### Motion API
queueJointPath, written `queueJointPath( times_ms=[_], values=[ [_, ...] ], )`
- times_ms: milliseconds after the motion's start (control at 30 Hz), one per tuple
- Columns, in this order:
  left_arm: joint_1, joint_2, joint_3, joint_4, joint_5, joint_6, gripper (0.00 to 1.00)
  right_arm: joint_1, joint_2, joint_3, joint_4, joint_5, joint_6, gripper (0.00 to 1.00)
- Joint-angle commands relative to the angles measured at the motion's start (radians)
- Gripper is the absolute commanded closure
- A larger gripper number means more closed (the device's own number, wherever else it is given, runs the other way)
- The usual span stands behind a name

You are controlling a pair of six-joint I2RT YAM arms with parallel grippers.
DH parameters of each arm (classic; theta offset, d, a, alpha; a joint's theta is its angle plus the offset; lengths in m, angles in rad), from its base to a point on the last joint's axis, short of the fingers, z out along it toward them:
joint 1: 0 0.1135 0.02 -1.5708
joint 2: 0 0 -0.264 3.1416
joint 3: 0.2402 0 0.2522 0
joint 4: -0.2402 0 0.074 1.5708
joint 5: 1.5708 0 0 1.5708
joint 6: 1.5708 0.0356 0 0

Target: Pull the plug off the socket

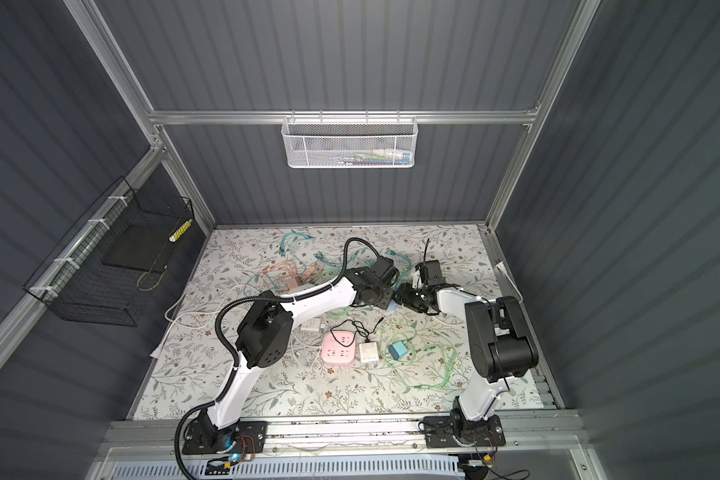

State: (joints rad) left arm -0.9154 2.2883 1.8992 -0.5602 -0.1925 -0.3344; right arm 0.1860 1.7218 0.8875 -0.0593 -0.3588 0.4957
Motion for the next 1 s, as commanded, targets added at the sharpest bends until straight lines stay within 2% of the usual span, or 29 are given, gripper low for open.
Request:
queueJointPath(
  times_ms=[0, 167, 567, 967],
  values=[
    [-0.003, 0.039, 0.021, -0.021, 0.026, 0.006, 0.64, -0.006, 0.026, 0.001, -0.056, 0.069, -0.010, 0.45],
    [-0.004, 0.043, 0.032, -0.007, 0.038, 0.005, 0.78, -0.005, 0.025, 0.000, -0.078, 0.082, -0.019, 0.45],
    [-0.002, 0.045, 0.044, -0.012, 0.033, 0.034, 0.81, -0.005, -0.217, -0.045, -0.144, 0.100, -0.057, 0.43],
    [-0.007, 0.007, -0.012, 0.028, 0.087, 0.073, 0.81, -0.006, -0.040, 0.038, -0.113, 0.075, -0.089, 0.47]
  ],
)
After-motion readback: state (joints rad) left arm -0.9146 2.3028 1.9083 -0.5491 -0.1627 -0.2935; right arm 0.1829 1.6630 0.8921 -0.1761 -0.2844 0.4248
